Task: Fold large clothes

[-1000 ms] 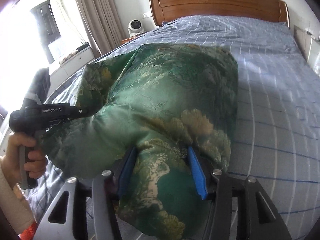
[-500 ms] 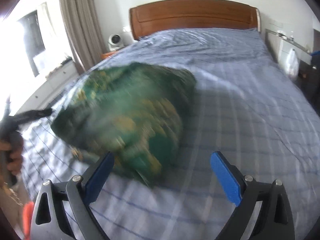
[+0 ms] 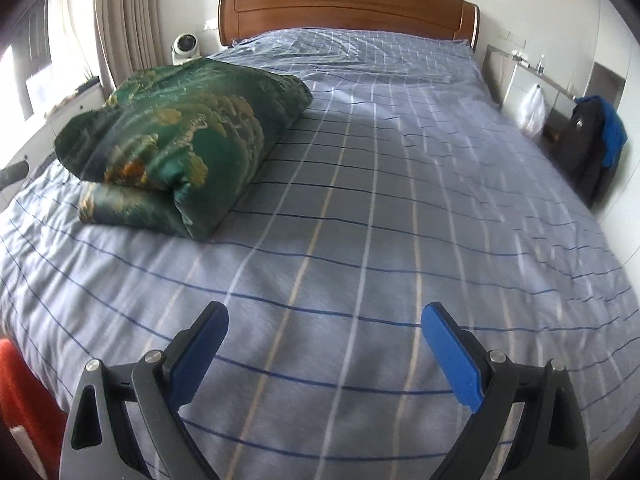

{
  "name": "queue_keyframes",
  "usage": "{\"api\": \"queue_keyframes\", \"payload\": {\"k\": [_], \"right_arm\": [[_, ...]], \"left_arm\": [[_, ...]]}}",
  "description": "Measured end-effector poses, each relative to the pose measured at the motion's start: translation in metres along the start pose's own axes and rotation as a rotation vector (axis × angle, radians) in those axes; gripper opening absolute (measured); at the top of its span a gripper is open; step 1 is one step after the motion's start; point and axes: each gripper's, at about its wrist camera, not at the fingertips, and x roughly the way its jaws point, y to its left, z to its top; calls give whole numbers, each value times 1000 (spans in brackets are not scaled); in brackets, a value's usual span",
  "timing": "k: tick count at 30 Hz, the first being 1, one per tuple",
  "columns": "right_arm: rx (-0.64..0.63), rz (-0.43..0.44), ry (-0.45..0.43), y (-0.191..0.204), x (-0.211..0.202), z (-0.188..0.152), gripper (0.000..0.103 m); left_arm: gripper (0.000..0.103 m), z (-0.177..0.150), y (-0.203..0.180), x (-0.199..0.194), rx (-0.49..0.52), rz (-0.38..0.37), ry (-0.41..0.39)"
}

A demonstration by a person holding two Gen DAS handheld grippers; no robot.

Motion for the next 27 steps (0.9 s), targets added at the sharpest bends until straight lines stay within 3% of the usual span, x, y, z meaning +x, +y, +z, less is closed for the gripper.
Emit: {"api": "queue_keyframes", "payload": {"k": [6,9,10,12,14,15,16,18,21,23,25,26,27], "right_arm": [[-50,-91,-13,8,-4,-1,97],[-78,-116,-32,15,-5,-3,97],[-80,-110,-47,16,-7,-5,97],[-66,-72,-91,14,-13,-8,97],[-16,21,-147,6,-20,-11,97],[22,102,-160,0,-20,-12,97],[66,189,-142,-8,-15,-13,97],[114,253,-76,-17,0,-11,97],[140,298,-104,-27,10,-4,103],[154,350,-92,-30,20,13,103],[178,411,-62,-30,31,34,103],[197,448,-45,-31,38,48,103],[216,475,-32,-32,43,57,103]], "left_arm": [[103,-6,-11,6,38,73,41],[102,-19,-8,17,35,-39,89],[102,-30,-8,29,41,-153,176],[101,-53,-7,45,19,-307,291],[84,-78,0,60,-54,-389,399],[70,-85,7,66,-99,-396,437],[66,-85,17,68,-142,-389,444],[68,-68,36,61,-182,-374,374],[103,-12,55,47,-152,-345,216],[103,37,67,52,-147,-341,123],[103,70,78,75,-187,-465,148],[103,86,82,96,-216,-568,194],[103,93,84,108,-233,-615,222]]}}
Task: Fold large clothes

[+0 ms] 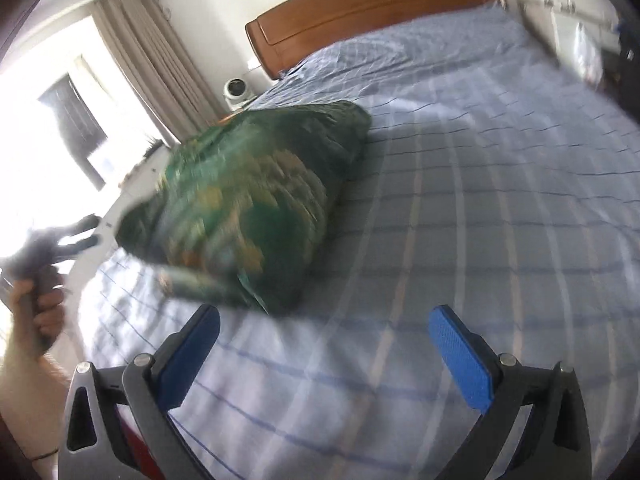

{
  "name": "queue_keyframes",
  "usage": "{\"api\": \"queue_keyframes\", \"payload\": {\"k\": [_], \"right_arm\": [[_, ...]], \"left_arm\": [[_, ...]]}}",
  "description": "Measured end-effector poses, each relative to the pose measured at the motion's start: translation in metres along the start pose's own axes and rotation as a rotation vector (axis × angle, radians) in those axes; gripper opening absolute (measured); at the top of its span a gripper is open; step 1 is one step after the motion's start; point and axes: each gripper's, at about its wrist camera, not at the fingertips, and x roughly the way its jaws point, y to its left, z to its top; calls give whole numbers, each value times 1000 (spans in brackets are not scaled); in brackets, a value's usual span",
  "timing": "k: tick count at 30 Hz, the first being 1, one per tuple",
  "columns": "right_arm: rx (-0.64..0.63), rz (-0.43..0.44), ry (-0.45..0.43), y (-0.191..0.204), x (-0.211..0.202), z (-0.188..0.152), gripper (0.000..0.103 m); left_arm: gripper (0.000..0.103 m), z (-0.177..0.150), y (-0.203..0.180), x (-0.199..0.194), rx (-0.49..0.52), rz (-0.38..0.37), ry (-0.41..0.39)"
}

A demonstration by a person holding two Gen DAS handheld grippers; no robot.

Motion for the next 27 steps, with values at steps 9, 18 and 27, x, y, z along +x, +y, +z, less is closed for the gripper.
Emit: {"api": "queue_keyframes", "payload": {"k": [9,18,27], "right_arm": [[153,247,145,-3,78,69,103],[323,427,355,-11,190,68,103],[-119,153,241,78,154,80,80]], "left_arm": [[102,17,80,96,-252,-192,193],[103,-6,85,155,-368,-245,297],[53,-3,29,111,-183,-76,197]]}}
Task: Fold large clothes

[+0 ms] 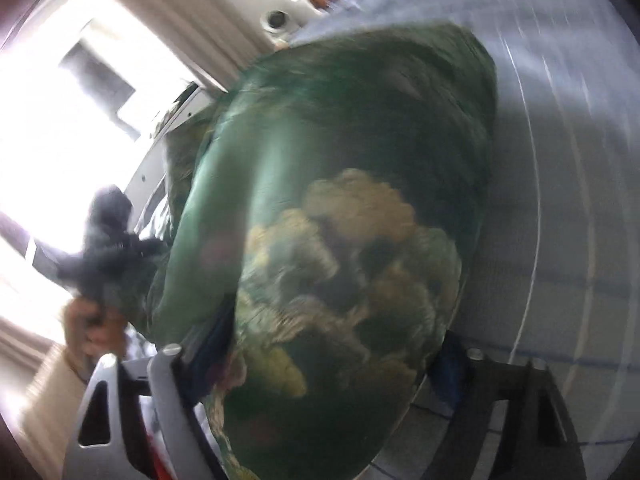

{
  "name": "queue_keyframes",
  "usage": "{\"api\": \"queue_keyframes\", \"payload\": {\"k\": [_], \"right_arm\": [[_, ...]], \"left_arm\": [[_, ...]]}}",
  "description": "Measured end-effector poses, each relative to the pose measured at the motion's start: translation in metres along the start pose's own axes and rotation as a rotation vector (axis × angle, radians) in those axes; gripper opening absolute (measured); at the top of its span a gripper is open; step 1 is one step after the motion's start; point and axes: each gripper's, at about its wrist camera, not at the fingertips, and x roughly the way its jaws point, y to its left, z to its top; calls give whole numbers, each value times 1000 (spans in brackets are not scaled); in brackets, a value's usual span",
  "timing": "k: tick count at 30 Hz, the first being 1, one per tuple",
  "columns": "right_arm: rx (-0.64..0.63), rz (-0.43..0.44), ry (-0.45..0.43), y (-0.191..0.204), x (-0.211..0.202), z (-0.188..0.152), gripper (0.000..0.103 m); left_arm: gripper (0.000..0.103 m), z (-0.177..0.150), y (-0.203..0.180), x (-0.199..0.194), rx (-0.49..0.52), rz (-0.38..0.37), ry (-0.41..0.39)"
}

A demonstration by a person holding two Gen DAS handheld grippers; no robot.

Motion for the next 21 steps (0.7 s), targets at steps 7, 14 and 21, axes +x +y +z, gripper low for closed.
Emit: {"api": "queue_keyframes", "payload": {"k": [7,14,21], "right_arm": [[-114,16,-141,30,-51,-5,79],[136,-20,-33,-46,-21,-20,101],[23,-191,-158,-38,-98,-76,103]], "left_arm": [[53,-13,-43,-32,111,-3,-83],[79,-32,-33,3,62,93,-139],[103,-115,-91,-90,344,515,-512]]}}
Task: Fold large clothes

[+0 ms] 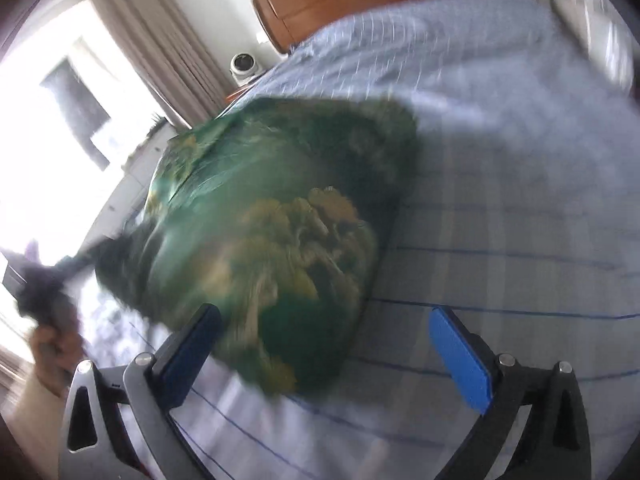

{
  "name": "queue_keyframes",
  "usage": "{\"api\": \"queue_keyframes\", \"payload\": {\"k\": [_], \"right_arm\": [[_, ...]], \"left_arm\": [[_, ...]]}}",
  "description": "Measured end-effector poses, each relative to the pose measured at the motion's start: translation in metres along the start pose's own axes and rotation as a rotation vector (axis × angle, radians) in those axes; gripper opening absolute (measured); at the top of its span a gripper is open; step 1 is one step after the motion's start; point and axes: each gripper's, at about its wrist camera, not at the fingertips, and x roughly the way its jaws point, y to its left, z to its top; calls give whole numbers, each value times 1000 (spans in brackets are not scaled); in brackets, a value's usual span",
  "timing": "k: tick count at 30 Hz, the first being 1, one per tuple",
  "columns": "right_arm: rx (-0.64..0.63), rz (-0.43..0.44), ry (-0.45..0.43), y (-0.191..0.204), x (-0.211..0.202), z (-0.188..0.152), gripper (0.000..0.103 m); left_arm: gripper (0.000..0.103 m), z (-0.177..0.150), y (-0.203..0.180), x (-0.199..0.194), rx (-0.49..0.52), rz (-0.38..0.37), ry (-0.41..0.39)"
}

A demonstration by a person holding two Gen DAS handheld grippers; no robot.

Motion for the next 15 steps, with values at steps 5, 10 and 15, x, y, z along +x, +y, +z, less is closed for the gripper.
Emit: {"api": "queue_keyframes", "payload": {"k": [5,10,15], "right_arm": [[-124,-160,-84,35,-74,-31,103],[-164,-272,-139,60,-130,-66,103],[-219,-341,-106,89,-159,-106,103]], "left_arm": [[103,-37,-29,-61,128,184,-96],[103,-67,-45,-99,55,133,-9],[103,-81,-60,-135,52,88,-5]]}}
